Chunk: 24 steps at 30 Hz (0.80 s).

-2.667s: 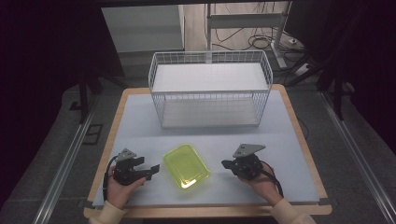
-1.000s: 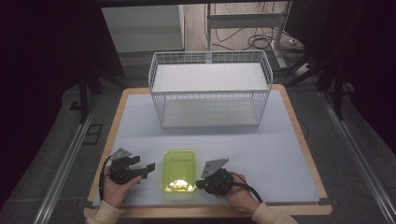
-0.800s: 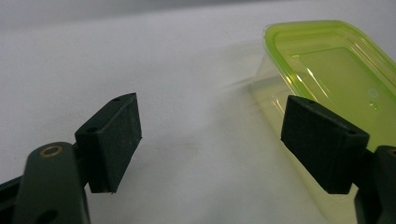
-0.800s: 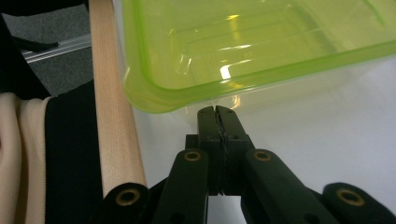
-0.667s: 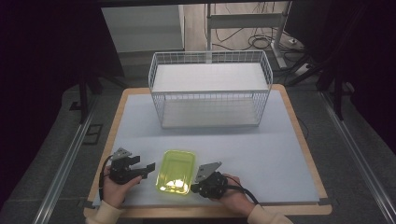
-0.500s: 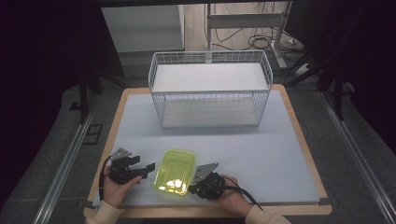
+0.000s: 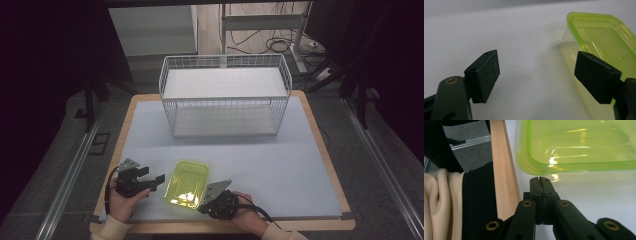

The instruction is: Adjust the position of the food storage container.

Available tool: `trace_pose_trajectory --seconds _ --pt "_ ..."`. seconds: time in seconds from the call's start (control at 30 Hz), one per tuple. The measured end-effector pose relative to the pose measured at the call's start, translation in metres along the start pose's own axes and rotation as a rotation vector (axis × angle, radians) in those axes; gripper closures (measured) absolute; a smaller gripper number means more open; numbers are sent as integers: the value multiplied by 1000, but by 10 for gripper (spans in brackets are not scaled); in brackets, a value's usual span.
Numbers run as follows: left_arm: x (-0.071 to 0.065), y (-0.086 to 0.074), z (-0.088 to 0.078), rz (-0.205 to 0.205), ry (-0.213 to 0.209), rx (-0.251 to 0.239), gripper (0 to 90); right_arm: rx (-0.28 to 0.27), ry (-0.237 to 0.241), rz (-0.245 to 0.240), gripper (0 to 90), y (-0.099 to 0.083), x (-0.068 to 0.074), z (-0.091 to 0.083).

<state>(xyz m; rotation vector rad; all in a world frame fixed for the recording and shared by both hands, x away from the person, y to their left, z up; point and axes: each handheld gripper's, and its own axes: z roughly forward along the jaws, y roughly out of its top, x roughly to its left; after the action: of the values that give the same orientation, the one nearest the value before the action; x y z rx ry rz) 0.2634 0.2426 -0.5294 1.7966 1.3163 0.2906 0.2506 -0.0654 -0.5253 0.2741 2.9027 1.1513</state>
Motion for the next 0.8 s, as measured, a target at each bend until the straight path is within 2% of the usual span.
trace_pose_trajectory --seconds 0.47,0.57,0.8 --pt "6 0 -7 -19 13 -22 200 -17 -13 -13 900 22 0 17" --pt "17 -2 -15 -45 36 -38 200 -18 -11 -11 900 28 0 23" --pt "29 -4 -24 -72 56 -58 201 -18 -14 -1 900 34 -2 32"
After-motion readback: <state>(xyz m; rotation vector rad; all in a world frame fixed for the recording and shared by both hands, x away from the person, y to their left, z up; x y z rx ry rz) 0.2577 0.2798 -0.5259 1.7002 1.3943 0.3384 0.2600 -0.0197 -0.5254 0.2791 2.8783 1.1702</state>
